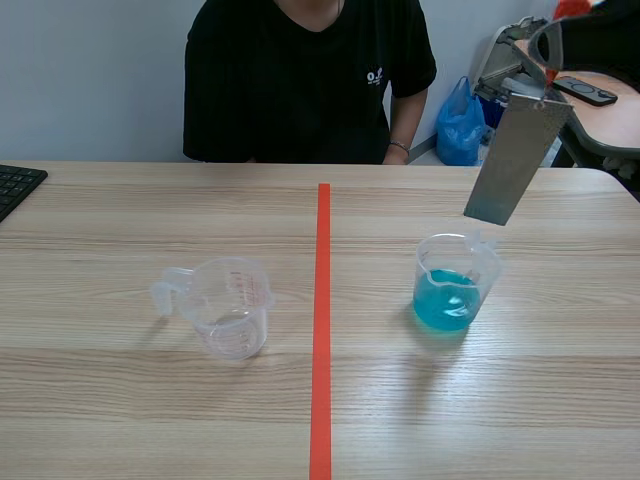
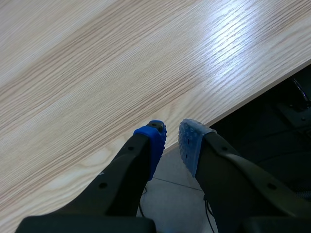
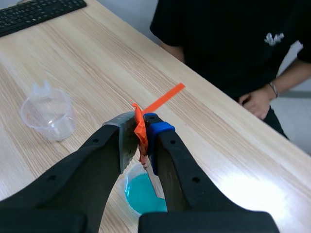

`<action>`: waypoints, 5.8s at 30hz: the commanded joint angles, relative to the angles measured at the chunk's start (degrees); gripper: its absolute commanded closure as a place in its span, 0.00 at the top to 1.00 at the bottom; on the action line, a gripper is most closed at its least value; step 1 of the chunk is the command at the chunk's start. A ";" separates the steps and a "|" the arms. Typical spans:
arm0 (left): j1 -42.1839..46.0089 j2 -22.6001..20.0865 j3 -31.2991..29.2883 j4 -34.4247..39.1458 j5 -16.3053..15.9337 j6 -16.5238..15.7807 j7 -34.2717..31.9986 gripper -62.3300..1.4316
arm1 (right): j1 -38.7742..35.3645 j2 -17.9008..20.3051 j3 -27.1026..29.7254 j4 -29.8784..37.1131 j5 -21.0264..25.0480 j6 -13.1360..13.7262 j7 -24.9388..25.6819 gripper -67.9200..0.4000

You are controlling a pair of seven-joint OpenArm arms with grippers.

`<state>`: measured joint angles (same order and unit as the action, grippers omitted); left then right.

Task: Do the redox reaction experiment.
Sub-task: 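Move the plate over the blue solution, then point at the plate with the left hand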

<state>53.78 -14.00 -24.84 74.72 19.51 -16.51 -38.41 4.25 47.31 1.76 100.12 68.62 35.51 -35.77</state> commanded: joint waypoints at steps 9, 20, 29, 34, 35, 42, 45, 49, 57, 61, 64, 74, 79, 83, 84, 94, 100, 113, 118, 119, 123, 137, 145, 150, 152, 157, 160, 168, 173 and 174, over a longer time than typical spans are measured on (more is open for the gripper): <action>0.31 -0.48 -0.31 0.66 -0.39 0.07 -0.81 0.20 | 1.66 0.57 -0.13 -4.79 0.90 3.58 6.82 0.03; 0.33 -0.48 -0.31 0.66 -0.39 0.07 -0.81 0.20 | 4.50 -0.35 -5.40 -4.79 1.07 4.04 6.47 0.03; -3.78 -2.34 -0.31 0.11 -0.83 -0.59 -0.31 0.20 | 4.50 -0.35 -5.92 -4.79 1.07 4.26 6.47 0.03; -11.85 -6.67 -0.31 -0.04 -4.37 -4.94 1.97 0.20 | 4.50 -0.35 -5.92 -4.79 1.07 4.26 6.08 0.03; -13.66 -7.48 -0.31 -0.04 -4.66 -6.43 2.01 0.20 | 4.50 -0.35 -5.92 -4.79 1.07 4.26 6.05 0.03; -27.23 -10.88 1.20 -0.04 -5.16 -17.55 2.32 0.15 | 4.50 -0.35 -5.92 -4.79 1.09 4.26 5.60 0.03; -32.94 -11.63 3.74 -0.07 -5.16 -21.05 3.34 0.09 | 4.50 -0.35 -5.92 -4.79 1.16 4.26 5.27 0.03; -40.79 -11.74 9.01 -0.46 -5.29 -23.37 7.85 0.09 | 4.50 -0.35 -5.92 -4.76 1.31 4.26 5.03 0.03; -55.89 -9.62 21.20 -6.14 -10.05 -23.37 16.61 0.09 | 4.50 -0.33 -5.92 -4.76 1.53 4.26 5.01 0.03; -62.07 -7.17 26.23 -11.15 -10.97 -23.37 19.08 0.09 | 4.50 -0.33 -5.92 -4.76 1.73 4.26 5.03 0.03; -66.20 -4.92 29.62 -15.45 -10.99 -23.37 19.80 0.09 | 4.50 -0.33 -5.92 -4.76 1.75 4.26 5.03 0.03; -76.56 3.98 37.57 -28.04 -10.99 -23.37 22.01 0.09 | 4.50 -0.33 -5.92 -4.76 1.75 4.26 5.05 0.03; -80.19 7.30 39.19 -31.74 -12.17 -23.37 22.27 0.09 | 4.50 -0.33 -5.92 -4.76 1.75 4.24 5.05 0.03; -81.48 9.07 40.28 -32.48 -16.98 -23.37 25.44 0.09 | 4.50 -0.33 -5.92 -4.76 1.73 4.24 5.05 0.03; -81.64 9.42 40.61 -32.48 -17.62 -23.37 25.94 0.09 | 4.50 -0.33 -5.92 -4.76 1.73 4.24 5.05 0.03; -81.74 14.86 45.92 -32.50 -18.12 -23.37 29.03 0.09 | 4.48 -0.33 -5.92 -4.76 1.75 4.24 5.64 0.03; -81.74 16.81 47.80 -32.50 -18.47 -23.37 28.98 0.09 | 4.48 -0.33 -5.92 -4.76 1.73 4.24 4.28 0.03; -81.74 16.81 48.02 -32.50 -18.49 -23.37 28.81 0.09 | 4.48 -0.33 -5.92 -4.76 2.21 4.24 3.89 0.03; -81.74 16.81 48.02 -32.50 -18.49 -23.37 28.81 0.09 | 4.48 -0.33 -5.92 -4.76 2.23 4.24 3.76 0.03; -81.74 16.81 48.02 -32.50 -18.49 -23.37 28.81 0.09 | 4.48 -0.33 -5.92 -4.76 2.36 4.24 3.74 0.03; -81.74 16.81 48.02 -32.50 -18.49 -23.37 28.81 0.09 | 4.48 -0.33 -5.92 -4.76 2.38 4.24 3.74 0.03; -81.74 16.81 48.02 -32.50 -18.49 -23.37 28.79 0.09 | 4.48 -0.33 -5.92 -4.76 2.38 4.24 3.74 0.03; -81.72 16.65 48.02 -32.50 -18.47 -23.37 27.54 0.09 | 4.48 -0.33 -5.92 -4.76 2.38 4.24 3.72 0.03; -81.72 16.65 48.00 -32.50 -18.47 -23.37 27.52 0.09 | 4.48 -0.33 -5.92 -4.76 2.38 4.24 3.72 0.03; -81.70 16.48 48.02 -32.50 -18.47 -23.37 27.08 0.09 | 4.48 -0.33 -5.92 -4.76 2.38 4.24 3.72 0.03; -80.76 13.14 47.95 -30.99 -18.47 -23.37 21.27 0.09 | 4.48 -0.33 -5.90 -4.76 2.38 4.24 3.69 0.03; -79.08 9.35 47.84 -27.50 -18.47 -23.37 20.00 0.09 | 4.48 -0.33 -5.90 -4.76 2.38 4.24 3.69 0.03; -70.36 -2.78 41.07 -16.65 -18.51 -20.00 19.74 0.09 | 4.48 -0.33 -5.90 -4.76 2.38 4.24 3.69 0.03; -61.88 -8.85 32.11 -11.47 -18.93 -20.02 19.76 0.09 | 4.48 -0.33 -5.90 -4.76 2.40 4.24 3.69 0.03; -59.82 -9.86 30.23 -10.69 -18.91 -20.00 19.76 0.09 | 4.48 -0.33 -5.90 -4.76 2.40 4.24 3.69 0.03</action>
<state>-7.14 -23.75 5.76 63.51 1.10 -36.49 -17.87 7.60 46.35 -4.60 94.39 69.97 39.75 -32.91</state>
